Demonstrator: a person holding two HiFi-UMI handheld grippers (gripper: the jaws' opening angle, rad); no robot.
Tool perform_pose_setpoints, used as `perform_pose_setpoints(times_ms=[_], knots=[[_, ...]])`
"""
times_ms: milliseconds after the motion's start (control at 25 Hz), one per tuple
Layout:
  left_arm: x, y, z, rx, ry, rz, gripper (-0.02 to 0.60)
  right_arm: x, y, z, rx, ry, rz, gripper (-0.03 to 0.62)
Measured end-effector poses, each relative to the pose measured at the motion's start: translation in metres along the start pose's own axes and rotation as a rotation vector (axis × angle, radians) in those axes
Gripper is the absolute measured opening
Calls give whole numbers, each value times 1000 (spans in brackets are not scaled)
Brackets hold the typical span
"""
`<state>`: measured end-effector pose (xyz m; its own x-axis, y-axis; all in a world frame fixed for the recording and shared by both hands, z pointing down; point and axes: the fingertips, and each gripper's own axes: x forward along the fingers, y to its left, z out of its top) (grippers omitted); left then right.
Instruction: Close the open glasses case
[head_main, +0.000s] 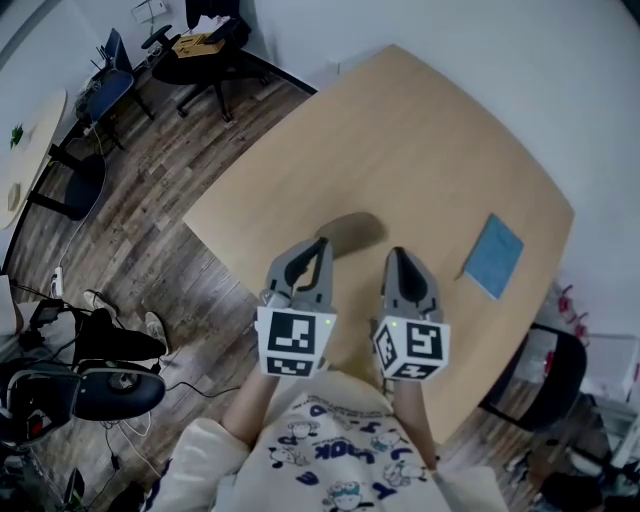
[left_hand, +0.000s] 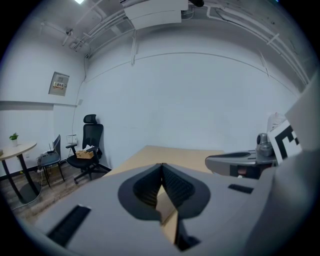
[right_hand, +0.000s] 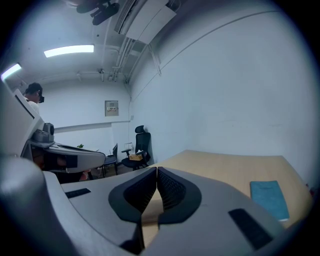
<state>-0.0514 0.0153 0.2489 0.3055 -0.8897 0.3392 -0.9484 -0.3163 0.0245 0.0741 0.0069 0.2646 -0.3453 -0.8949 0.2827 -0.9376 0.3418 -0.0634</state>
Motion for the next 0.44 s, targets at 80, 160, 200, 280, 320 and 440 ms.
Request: perform_pose_setpoints(times_ms=[80,160,200,280,320,440], knots=[[1,0,0,1,3,4,2,1,-3,2,0,-3,-4,6],[2,5,2,0,7,6,2,4,-1,5,-7,-3,-5,6],[2,7,2,-2,7,5,2,5,0,6,-8,-2,-8,5],[1,9,1,-8,8,3,2,6,1,5,-4,-1,-11,6],[1,9,0,-9,9,2,2,6,1,4,-1,1,-14,6],[1,9,-1,-10,12,1,2,5,1,2,5,6,-19,6]])
